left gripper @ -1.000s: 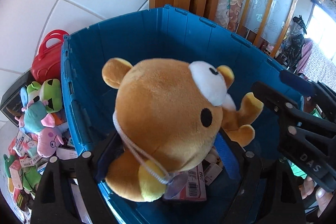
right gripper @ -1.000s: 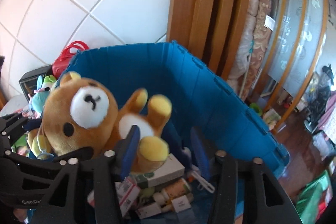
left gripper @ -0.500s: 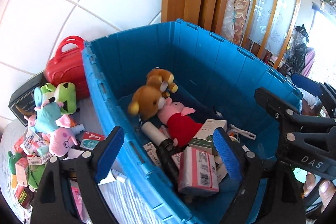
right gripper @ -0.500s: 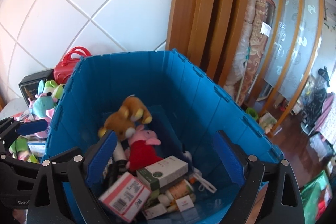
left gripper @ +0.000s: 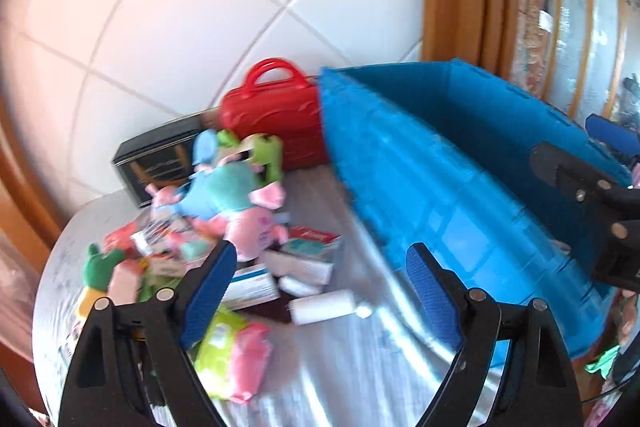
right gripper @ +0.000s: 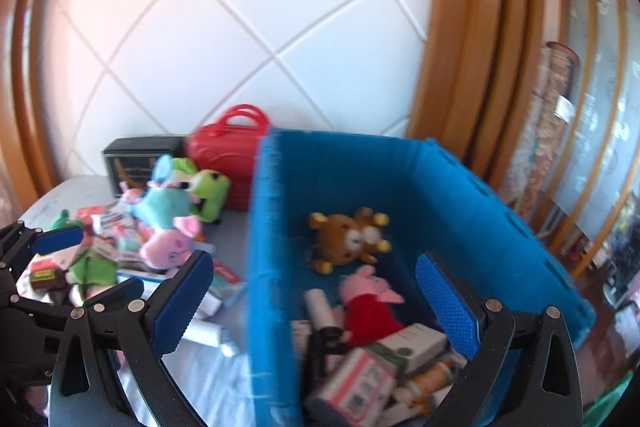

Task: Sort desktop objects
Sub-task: 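Move both tools back to the pile on the bed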

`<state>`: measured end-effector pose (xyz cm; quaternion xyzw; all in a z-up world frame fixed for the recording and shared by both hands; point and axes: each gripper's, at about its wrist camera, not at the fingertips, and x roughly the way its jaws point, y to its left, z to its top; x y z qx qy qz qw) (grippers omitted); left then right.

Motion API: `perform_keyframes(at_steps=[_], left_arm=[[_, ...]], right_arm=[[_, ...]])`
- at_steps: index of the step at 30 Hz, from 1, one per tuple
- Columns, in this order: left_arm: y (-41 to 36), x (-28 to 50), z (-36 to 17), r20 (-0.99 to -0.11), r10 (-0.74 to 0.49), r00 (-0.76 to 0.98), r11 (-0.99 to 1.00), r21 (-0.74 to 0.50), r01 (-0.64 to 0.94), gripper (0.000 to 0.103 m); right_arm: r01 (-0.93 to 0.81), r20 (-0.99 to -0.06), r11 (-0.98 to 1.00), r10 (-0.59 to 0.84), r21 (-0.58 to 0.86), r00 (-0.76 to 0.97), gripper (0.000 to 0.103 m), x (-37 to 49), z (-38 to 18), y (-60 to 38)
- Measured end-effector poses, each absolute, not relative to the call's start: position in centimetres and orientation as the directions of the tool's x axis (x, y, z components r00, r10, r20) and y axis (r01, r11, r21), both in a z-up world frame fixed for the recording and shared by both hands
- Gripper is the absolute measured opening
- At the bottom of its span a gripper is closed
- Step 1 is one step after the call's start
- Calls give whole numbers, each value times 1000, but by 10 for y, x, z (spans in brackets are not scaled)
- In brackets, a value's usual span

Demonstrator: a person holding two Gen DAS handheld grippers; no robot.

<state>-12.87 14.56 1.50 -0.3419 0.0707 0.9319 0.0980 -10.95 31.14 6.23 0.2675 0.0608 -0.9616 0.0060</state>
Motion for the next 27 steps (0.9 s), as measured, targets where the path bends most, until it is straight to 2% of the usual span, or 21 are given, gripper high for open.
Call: perform_keyframes(at_steps=[6, 10, 18, 27], left_arm=[[53, -121, -30, -706, 18, -708, -989, 91, -117, 87], [3, -122, -68, -773, -29, -634, -997, 70, -40, 87], [-34, -119, -138, -854, -23, -520, -1000, 14, 22, 87], [-18, -137, -195, -912, 3, -411, -1000, 2, -11, 87]], right_arm=[[257, -527, -963, -177, -82, -831, 103, -106, 41, 228], [327, -584, -941, -220, -83, -781, 103, -110, 10, 184], [342, -743, -939, -199, -44, -640, 103, -135, -76, 155], [304, -852, -953, -146, -15, -502, 103, -160, -149, 163]])
